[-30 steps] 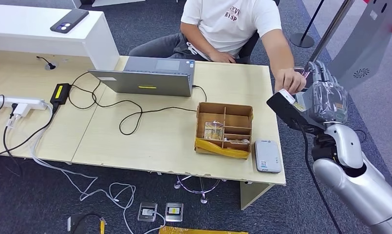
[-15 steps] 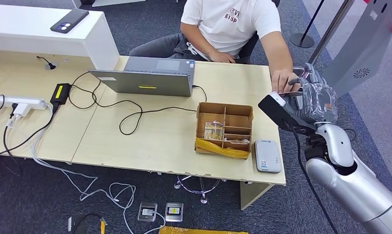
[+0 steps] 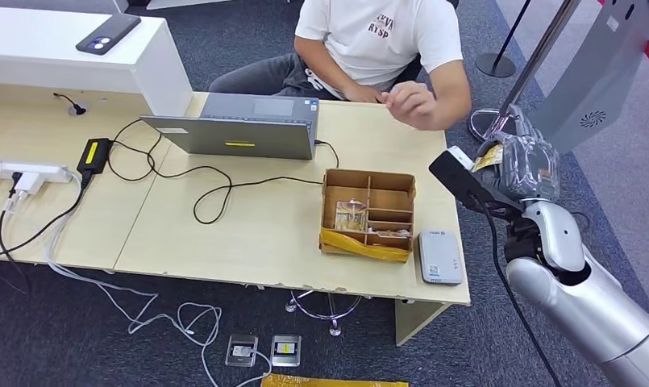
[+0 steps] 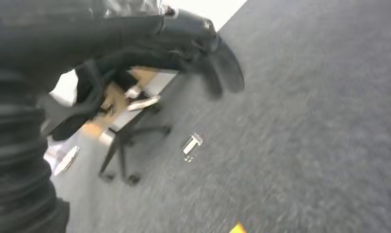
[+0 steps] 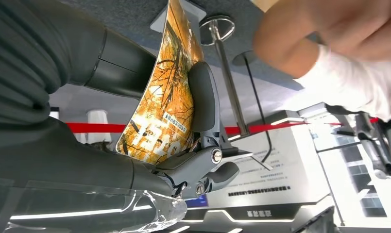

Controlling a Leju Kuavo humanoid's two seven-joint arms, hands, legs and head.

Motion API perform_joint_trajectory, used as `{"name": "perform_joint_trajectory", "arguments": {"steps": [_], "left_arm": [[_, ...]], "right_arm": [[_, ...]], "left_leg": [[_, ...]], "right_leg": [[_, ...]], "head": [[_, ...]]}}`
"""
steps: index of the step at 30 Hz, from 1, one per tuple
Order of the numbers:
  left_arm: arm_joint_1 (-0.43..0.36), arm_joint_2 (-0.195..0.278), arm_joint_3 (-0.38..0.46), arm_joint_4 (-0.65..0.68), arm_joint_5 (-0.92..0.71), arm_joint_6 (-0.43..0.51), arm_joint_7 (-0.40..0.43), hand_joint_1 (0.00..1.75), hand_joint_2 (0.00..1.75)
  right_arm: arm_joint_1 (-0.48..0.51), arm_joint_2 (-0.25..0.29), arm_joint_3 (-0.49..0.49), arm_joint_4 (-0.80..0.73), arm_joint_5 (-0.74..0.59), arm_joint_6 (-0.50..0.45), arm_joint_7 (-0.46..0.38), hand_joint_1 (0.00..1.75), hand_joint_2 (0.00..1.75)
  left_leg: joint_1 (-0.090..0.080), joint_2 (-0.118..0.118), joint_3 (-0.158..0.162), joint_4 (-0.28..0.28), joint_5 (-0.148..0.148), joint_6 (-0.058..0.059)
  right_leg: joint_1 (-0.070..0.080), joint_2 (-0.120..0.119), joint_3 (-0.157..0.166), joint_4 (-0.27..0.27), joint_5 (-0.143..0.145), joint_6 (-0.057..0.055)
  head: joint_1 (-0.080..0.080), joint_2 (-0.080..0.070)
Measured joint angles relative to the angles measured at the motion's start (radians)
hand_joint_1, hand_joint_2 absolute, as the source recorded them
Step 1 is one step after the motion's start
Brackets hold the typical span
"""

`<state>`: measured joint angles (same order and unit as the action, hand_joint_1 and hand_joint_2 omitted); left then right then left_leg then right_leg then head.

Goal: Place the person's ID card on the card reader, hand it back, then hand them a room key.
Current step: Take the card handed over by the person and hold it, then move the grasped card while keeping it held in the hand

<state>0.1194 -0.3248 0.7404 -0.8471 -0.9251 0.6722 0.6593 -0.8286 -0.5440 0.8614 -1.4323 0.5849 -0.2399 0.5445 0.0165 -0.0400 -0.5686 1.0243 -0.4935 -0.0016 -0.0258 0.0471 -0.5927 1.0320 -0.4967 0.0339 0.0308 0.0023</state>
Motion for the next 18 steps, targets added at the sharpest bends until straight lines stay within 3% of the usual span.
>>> {"name": "perform_joint_trajectory", "arguments": {"steps": [3,6,9,18], "left_arm": [[-0.067,0.012,-0.006,0.097,-0.091,0.0,-0.031,0.0,1.75],[-0.14,0.015,0.173,0.254,-0.119,0.0,-0.077,0.0,1.75],[-0.155,0.009,0.344,0.342,-0.067,0.0,-0.112,0.0,1.75],[-0.203,0.002,0.59,0.448,0.103,0.0,-0.218,0.0,1.75]], "right_arm": [[-0.029,0.027,0.015,0.047,-0.031,-0.054,-0.098,1.75,1.75],[-0.054,0.046,0.03,0.112,-0.04,-0.089,-0.128,1.75,1.75],[-0.056,0.049,0.04,0.132,-0.038,-0.089,-0.118,1.75,1.75],[-0.047,0.073,0.058,0.16,-0.026,-0.056,-0.096,1.75,1.75]], "left_leg": [[0.001,-0.008,-0.005,-0.001,0.003,0.001],[0.002,-0.01,-0.002,-0.001,0.004,0.0],[0.002,-0.009,-0.002,0.0,0.005,0.0],[0.002,-0.009,-0.003,0.0,0.005,0.0]], "right_leg": [[0.001,-0.01,0.001,0.0,0.001,-0.001],[0.002,-0.012,0.003,0.0,0.002,-0.002],[0.001,-0.01,0.001,0.0,0.002,-0.002],[0.001,-0.01,0.001,-0.001,0.002,-0.002]], "head": [[-0.001,0.0],[0.0,0.0],[0.0,0.0],[0.0,0.0]]}}
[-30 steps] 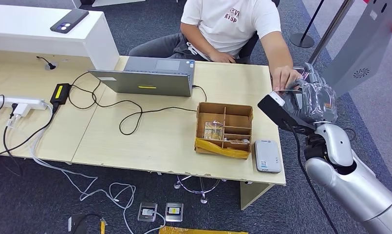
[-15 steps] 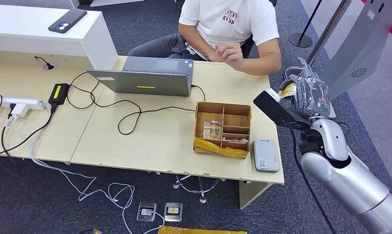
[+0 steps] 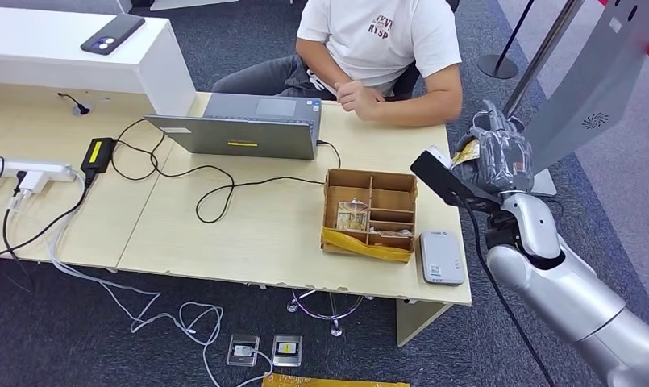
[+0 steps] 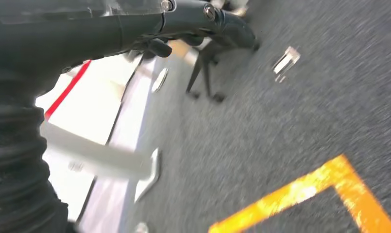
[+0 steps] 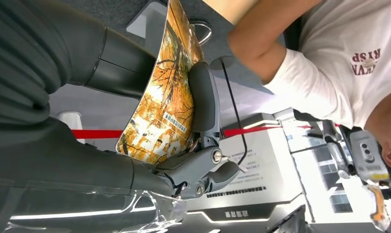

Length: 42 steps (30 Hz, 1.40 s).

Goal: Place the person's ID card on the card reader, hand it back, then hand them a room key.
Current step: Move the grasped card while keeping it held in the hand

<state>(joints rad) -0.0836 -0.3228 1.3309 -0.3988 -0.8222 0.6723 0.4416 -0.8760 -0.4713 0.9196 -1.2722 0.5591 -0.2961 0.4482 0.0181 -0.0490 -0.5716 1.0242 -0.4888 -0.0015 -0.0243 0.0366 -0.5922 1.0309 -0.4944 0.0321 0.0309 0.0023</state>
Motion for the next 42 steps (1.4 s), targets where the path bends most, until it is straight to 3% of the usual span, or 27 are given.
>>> {"name": "perform_joint_trajectory", "arguments": {"steps": [11,24,31,42], "left_arm": [[-0.028,-0.003,0.122,0.028,0.049,0.0,-0.124,0.0,1.75],[-0.039,-0.003,0.172,0.037,0.085,0.0,-0.14,0.0,1.75],[-0.041,-0.003,0.179,0.042,0.151,0.0,-0.184,0.0,1.75],[-0.029,-0.002,0.201,0.04,0.149,0.0,-0.138,0.0,1.75]], "right_arm": [[0.046,-0.007,0.008,0.016,0.013,0.041,0.064,1.75,1.75],[0.163,-0.054,-0.003,0.053,-0.059,0.001,0.102,1.75,1.75],[0.278,-0.093,-0.044,0.084,-0.09,-0.043,0.12,1.75,1.75],[0.398,-0.127,-0.114,0.125,-0.099,-0.053,0.117,1.75,1.75]], "left_leg": [[0.0,0.001,0.001,0.0,0.0,0.0],[0.0,0.002,0.002,0.0,0.0,0.0],[0.0,0.002,0.002,0.0,-0.001,0.0],[0.0,0.003,0.002,0.0,-0.001,0.0]], "right_leg": [[0.0,0.001,0.0,0.0,0.0,0.0],[0.0,0.003,0.0,0.0,0.0,0.0],[0.0,0.003,0.0,0.0,0.0,0.0],[0.0,0.002,0.0,0.0,0.0,0.0]], "head": [[0.0,0.0],[0.0,0.0],[0.0,0.0],[0.0,0.0]]}}
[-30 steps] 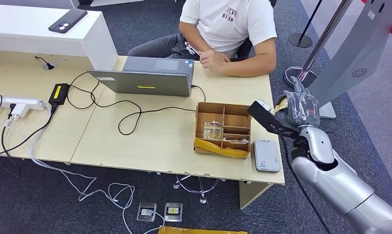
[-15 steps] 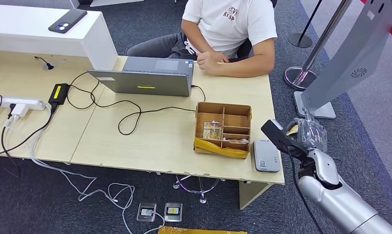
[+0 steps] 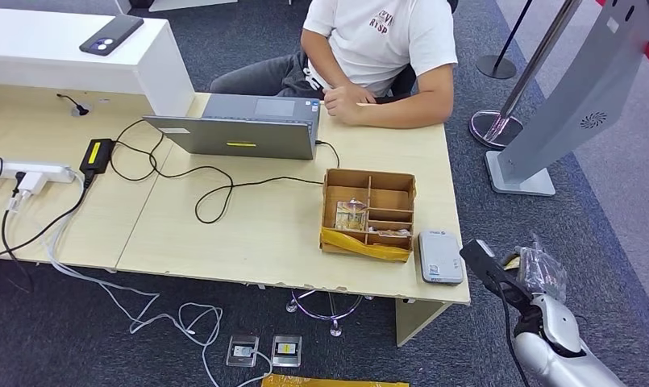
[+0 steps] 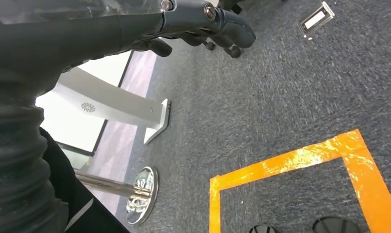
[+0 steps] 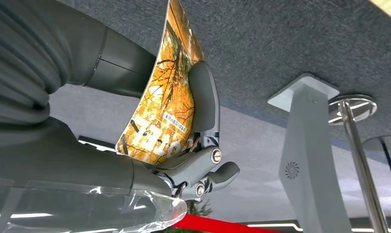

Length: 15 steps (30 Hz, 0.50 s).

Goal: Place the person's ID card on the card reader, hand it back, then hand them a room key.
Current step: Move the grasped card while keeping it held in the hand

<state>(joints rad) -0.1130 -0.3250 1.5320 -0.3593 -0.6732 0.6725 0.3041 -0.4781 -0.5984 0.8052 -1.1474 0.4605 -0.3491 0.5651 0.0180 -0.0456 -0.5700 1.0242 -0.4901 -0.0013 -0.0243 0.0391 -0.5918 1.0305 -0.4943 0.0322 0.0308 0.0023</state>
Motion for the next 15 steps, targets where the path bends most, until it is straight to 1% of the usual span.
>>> {"name": "perform_joint_trajectory", "arguments": {"steps": [7,9,13,15], "left_arm": [[0.0,0.0,0.002,-0.003,-0.014,0.0,0.004,0.0,1.75],[0.0,0.0,0.002,-0.004,-0.011,0.0,-0.007,0.0,1.75],[-0.008,-0.001,0.002,-0.002,0.005,0.0,-0.072,0.0,1.75],[-0.014,-0.001,0.002,-0.002,0.005,0.0,-0.079,0.0,1.75]], "right_arm": [[0.025,0.013,-0.006,0.026,0.013,0.009,-0.021,1.75,1.75],[0.026,0.02,-0.006,0.031,0.022,0.005,-0.03,1.75,1.75],[0.025,0.031,-0.011,0.036,0.054,-0.047,-0.048,1.75,1.75],[0.025,0.036,-0.019,0.031,0.071,-0.081,-0.05,1.75,1.75]], "left_leg": [[0.0,0.0,0.0,0.0,0.0,0.0],[0.0,0.0,0.0,0.0,0.0,0.0],[0.0,0.0,0.0,0.0,0.0,0.0],[0.0,0.0,0.0,0.0,0.0,0.0]], "right_leg": [[0.0,0.0,0.0,0.0,0.0,0.0],[0.0,0.0,0.0,0.0,0.0,0.0],[0.0,0.0,0.0,0.0,0.0,0.0],[0.0,0.0,0.0,0.0,0.0,0.0]], "head": [[0.0,0.0],[0.0,0.0],[0.0,0.0],[0.0,0.0]]}}
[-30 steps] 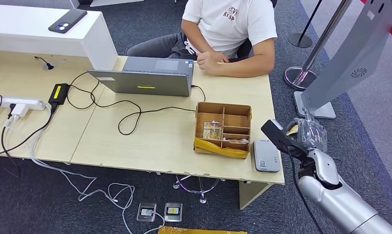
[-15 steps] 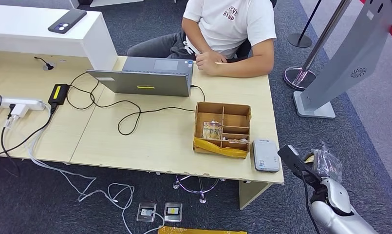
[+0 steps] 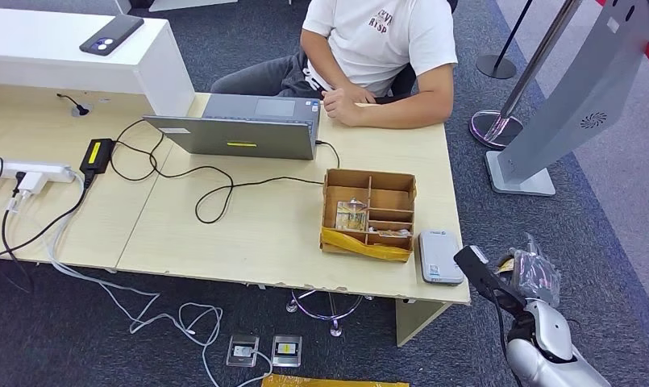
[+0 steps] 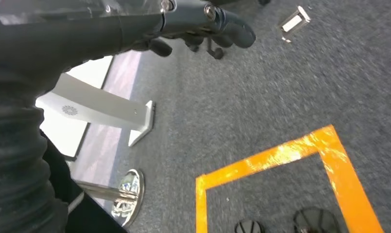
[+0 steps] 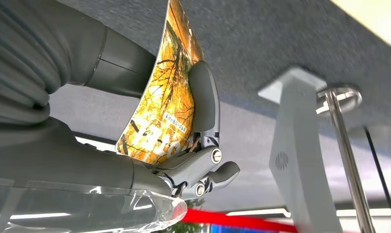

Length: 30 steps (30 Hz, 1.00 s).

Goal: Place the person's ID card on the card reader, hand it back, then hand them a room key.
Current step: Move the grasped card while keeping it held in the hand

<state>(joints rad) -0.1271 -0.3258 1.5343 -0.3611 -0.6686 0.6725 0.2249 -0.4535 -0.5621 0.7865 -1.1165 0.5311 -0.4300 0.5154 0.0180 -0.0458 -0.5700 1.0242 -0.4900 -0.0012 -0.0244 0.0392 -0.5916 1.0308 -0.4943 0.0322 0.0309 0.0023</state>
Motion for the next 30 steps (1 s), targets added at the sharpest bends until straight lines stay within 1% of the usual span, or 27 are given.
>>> {"name": "perform_joint_trajectory", "arguments": {"steps": [7,11,18,25,27,30], "left_arm": [[-0.005,0.0,0.0,0.0,0.013,0.0,-0.019,0.0,1.75],[-0.005,0.0,0.0,-0.001,0.019,0.0,-0.026,0.0,1.75],[-0.007,0.0,0.0,-0.001,0.02,0.0,-0.039,0.0,1.75],[-0.009,0.0,0.0,-0.001,0.017,0.0,-0.042,0.0,1.75],[-0.01,0.001,0.0,0.0,0.008,0.0,-0.041,0.0,1.75],[-0.013,0.001,0.0,0.0,-0.013,0.0,-0.033,0.0,1.75]], "right_arm": [[-0.005,0.007,-0.044,-0.064,0.047,-0.073,0.009,1.75,1.75],[-0.008,0.004,-0.072,-0.11,0.064,-0.083,0.016,1.75,1.75],[-0.014,0.001,-0.087,-0.181,0.081,-0.005,0.031,1.75,1.75],[-0.013,0.01,-0.085,-0.202,0.084,0.028,0.03,1.75,1.75],[-0.013,0.017,-0.081,-0.201,0.084,0.061,0.02,1.75,1.75],[-0.013,0.048,-0.068,-0.188,0.089,0.1,-0.005,1.75,1.75]], "left_leg": [[0.0,0.0,0.0,0.0,0.0,0.0],[0.0,0.0,0.001,0.0,0.0,0.0],[0.0,0.0,0.001,0.0,0.0,0.0],[0.0,0.0,0.001,0.0,0.0,0.0],[0.0,0.001,0.0,0.0,0.0,0.0],[0.0,0.001,0.0,0.0,0.0,0.0]], "right_leg": [[0.0,0.0,0.0,0.0,0.0,0.0],[0.0,0.001,0.0,0.0,0.0,0.0],[0.0,0.001,0.0,0.0,0.0,0.0],[0.0,0.001,0.0,0.0,0.0,0.0],[0.0,0.001,0.0,0.0,0.0,0.0],[0.0,0.001,0.0,0.0,0.0,0.0]], "head": [[0.0,0.0],[0.0,0.0],[0.0,0.0],[0.0,0.0],[0.0,0.0],[0.0,0.0]]}}
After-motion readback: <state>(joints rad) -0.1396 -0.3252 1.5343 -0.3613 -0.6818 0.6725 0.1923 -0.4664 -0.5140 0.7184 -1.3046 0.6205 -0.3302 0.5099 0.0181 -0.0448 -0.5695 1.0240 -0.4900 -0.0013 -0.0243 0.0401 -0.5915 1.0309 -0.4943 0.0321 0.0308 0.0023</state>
